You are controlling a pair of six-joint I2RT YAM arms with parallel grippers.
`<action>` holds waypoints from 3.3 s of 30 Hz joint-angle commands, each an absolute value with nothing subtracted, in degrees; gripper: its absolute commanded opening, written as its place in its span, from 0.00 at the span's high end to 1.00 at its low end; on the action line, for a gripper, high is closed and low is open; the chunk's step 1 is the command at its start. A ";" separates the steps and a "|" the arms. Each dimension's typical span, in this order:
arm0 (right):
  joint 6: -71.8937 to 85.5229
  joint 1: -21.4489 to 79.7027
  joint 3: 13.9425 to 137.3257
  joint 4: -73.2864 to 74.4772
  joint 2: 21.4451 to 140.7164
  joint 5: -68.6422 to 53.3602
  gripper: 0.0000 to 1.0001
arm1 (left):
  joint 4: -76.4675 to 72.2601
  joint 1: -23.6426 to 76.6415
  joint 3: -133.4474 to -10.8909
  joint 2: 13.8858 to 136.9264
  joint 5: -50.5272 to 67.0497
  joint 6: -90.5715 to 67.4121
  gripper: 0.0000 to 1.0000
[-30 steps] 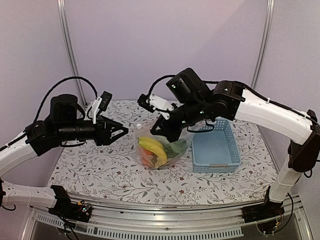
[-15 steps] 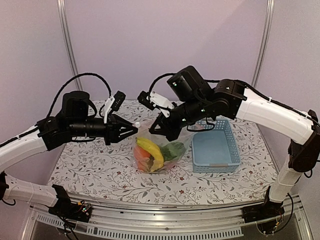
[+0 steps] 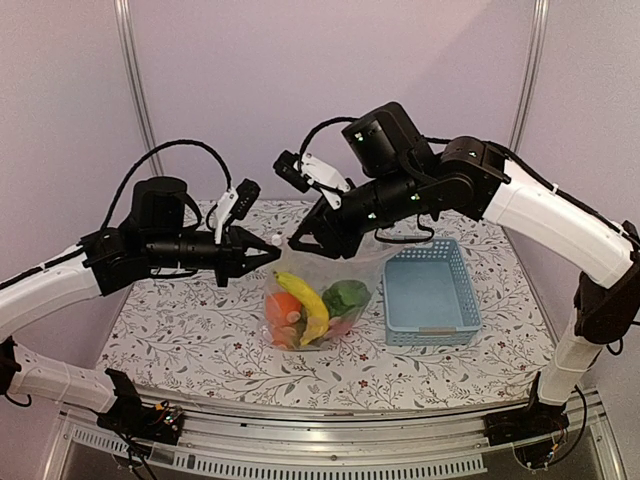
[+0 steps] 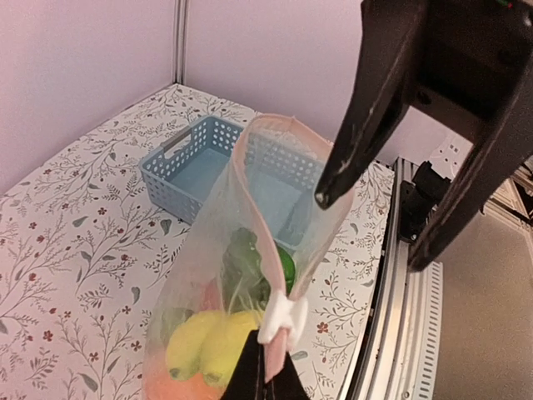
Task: Place the food in the zip-top bag and seal the zipper
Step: Pass from the right arm to the left, then pass from the left arm to the right, then hold the zipper food storage bag at the center of the board, then zip the zipper on the zipper food storage bag.
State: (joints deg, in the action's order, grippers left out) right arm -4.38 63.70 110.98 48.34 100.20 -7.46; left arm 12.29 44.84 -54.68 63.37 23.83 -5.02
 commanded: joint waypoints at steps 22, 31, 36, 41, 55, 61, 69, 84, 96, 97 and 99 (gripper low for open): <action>-18.43 63.81 115.23 40.77 106.44 -11.95 0.36 | 22.23 46.28 -57.22 56.83 21.72 4.17 1.00; -17.08 63.81 116.64 40.39 109.45 -21.48 0.45 | 22.24 46.39 -54.86 54.63 20.42 8.12 1.00; -16.39 63.81 117.41 40.27 110.50 -24.21 0.52 | 22.26 46.32 -53.99 54.41 20.16 9.05 1.00; -15.66 63.81 117.48 40.48 110.51 -25.22 0.62 | 21.92 46.33 -53.60 54.17 19.82 9.39 1.00; -15.99 63.81 117.01 40.61 109.34 -18.87 0.85 | 19.13 46.23 -52.73 54.49 20.30 8.24 1.00; -16.06 63.81 117.07 40.79 108.95 -17.81 0.91 | 18.85 46.23 -52.89 54.66 20.23 7.99 0.91; -16.09 63.81 116.97 41.76 108.57 -18.51 0.91 | 16.83 46.28 -53.21 54.85 19.68 7.51 0.90; -11.71 59.02 108.07 44.49 104.56 -20.58 0.93 | 17.43 44.91 -50.85 51.26 13.96 8.16 1.00; -9.69 50.70 85.79 45.08 85.29 -13.52 0.92 | 19.79 39.48 -49.79 48.82 15.46 7.74 1.00; -9.52 50.15 84.30 45.06 84.14 -13.27 0.92 | 19.85 39.21 -49.78 48.78 15.53 7.81 1.00; -9.24 49.31 81.90 44.97 81.80 -13.02 0.92 | 19.81 38.89 -49.75 48.79 15.88 7.70 1.00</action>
State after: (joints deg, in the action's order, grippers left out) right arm -10.90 52.12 86.32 40.42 86.94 -17.69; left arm 18.79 41.08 -50.39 50.28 17.06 7.44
